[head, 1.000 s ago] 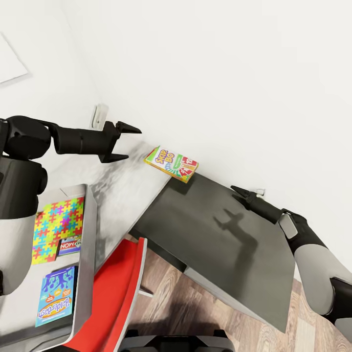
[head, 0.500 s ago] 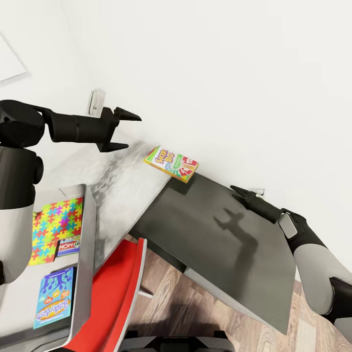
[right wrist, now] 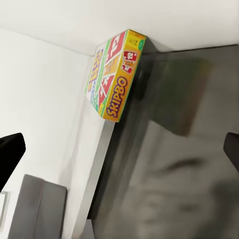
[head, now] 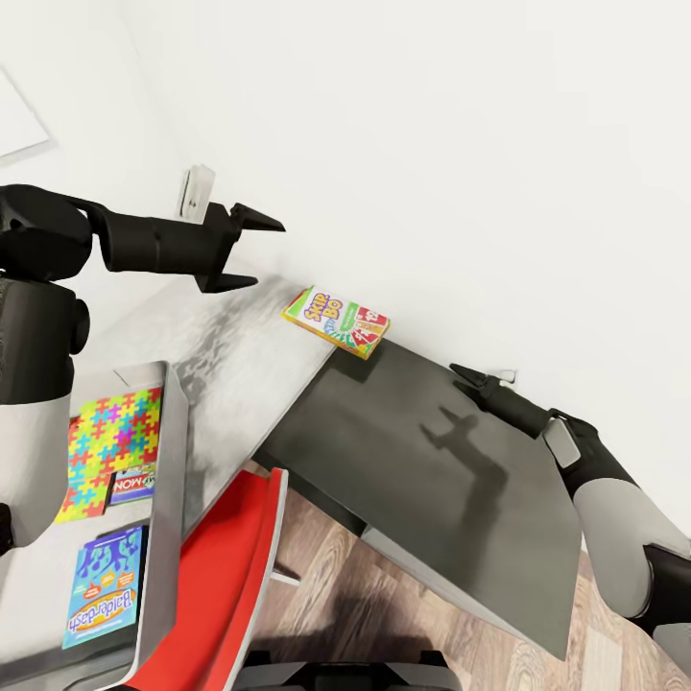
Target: Put all the toys in the child's room - the three board games (two on the bed and one on the table), the two jigsaw puzzles on the table, and the tennis ball on the table - inside the toy box on the table in the child's room.
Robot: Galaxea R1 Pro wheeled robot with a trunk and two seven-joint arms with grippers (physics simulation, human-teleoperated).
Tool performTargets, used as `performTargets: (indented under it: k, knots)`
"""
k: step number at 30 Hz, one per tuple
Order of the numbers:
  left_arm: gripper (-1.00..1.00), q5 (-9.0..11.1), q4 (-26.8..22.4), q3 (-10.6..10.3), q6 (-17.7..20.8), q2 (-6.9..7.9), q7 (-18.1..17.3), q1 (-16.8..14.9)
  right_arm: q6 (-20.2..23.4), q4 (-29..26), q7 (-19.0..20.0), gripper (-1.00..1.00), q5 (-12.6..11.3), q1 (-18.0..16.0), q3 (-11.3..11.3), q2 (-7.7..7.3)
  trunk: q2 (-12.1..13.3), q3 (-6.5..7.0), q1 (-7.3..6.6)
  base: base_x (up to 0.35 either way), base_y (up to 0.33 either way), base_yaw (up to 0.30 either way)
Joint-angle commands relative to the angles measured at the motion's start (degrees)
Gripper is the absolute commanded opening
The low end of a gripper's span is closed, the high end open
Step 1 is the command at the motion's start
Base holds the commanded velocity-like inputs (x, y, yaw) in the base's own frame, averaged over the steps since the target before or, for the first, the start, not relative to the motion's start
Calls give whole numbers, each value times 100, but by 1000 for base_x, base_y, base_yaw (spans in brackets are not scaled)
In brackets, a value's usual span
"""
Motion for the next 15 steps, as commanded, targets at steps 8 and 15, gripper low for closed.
performTargets:
  k: [8,15]
  knots:
    - [100,25,1,-42,37,-34,35,-29,39,17,6,100,-17,-10,-14,13,-48,-25,24,0,0,0]
    - [100,25,1,-52,36,-73,38,-39,38,21,5,100,-17,-12,-18,14,-329,-150,178,0,0,0]
